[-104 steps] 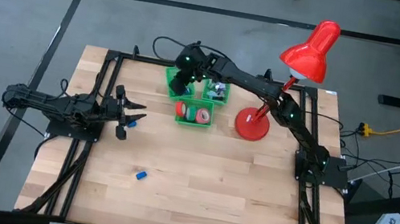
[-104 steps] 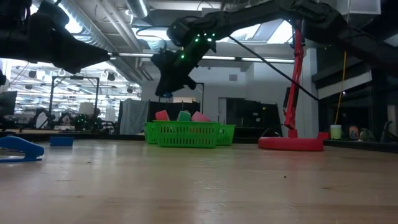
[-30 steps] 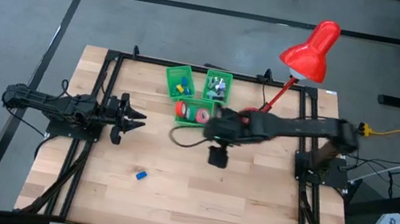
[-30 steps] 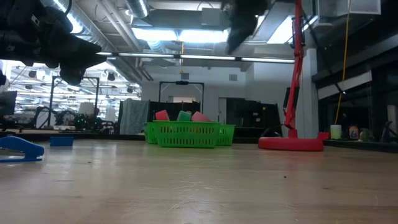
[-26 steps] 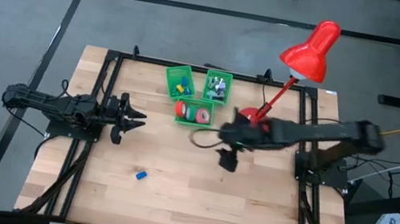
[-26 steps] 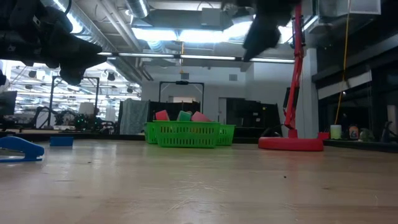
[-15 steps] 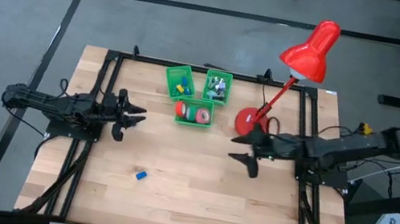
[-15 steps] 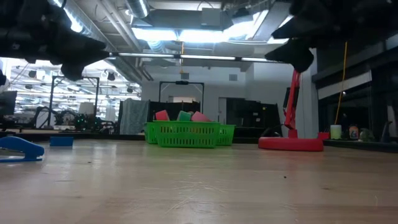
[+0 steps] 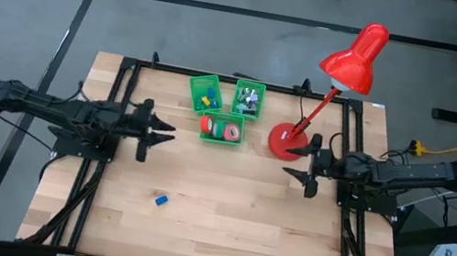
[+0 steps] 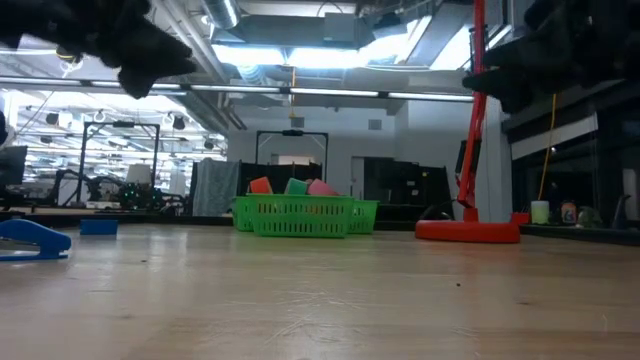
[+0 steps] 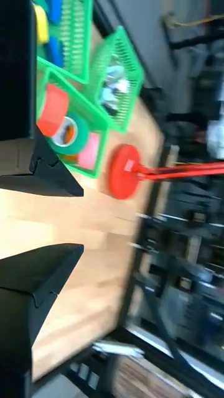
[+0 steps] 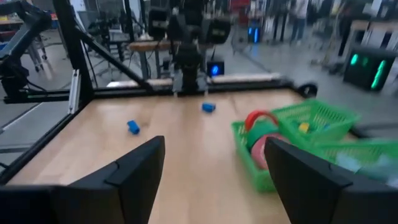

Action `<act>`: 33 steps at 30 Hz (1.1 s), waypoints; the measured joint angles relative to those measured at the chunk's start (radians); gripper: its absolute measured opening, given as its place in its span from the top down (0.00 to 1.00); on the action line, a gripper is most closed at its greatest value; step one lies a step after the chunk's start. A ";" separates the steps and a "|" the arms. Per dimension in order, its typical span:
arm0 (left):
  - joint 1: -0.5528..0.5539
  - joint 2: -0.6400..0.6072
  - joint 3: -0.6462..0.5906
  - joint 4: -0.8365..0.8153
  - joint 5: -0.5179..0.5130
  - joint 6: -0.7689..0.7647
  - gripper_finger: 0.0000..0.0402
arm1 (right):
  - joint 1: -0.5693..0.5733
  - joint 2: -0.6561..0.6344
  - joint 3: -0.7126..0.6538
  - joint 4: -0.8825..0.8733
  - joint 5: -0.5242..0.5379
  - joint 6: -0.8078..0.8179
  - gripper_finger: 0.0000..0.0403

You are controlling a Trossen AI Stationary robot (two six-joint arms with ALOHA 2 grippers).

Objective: Pick and place Stapler, Stapler remover, tape
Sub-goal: Put the blue stapler into the left green bin

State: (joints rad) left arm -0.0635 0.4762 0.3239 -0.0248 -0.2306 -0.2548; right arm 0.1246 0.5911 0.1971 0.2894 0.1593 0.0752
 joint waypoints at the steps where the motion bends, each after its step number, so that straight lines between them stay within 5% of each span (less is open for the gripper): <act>1: 0.000 0.046 0.042 -0.039 0.000 -0.002 0.68 | -0.003 -0.022 -0.008 0.003 0.000 -0.026 0.30; 8: 0.000 0.331 0.330 -0.344 -0.003 -0.004 0.68 | -0.029 -0.130 -0.084 0.033 -0.001 -0.116 0.30; 15: 0.000 0.514 0.478 -0.435 -0.007 0.013 0.68 | -0.089 -0.188 -0.191 0.240 0.016 -0.201 0.30; 24: 0.000 0.605 0.615 -0.680 -0.003 -0.145 0.68 | -0.131 -0.190 -0.191 0.129 0.014 -0.101 0.30; 33: 0.000 0.611 0.623 -0.888 0.007 -0.293 0.68 | -0.134 -0.190 -0.191 -0.018 -0.029 0.012 0.30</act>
State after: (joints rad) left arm -0.0639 1.0870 0.9466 -0.9131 -0.2237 -0.5481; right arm -0.0090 0.4007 0.0063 0.2712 0.1299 0.0873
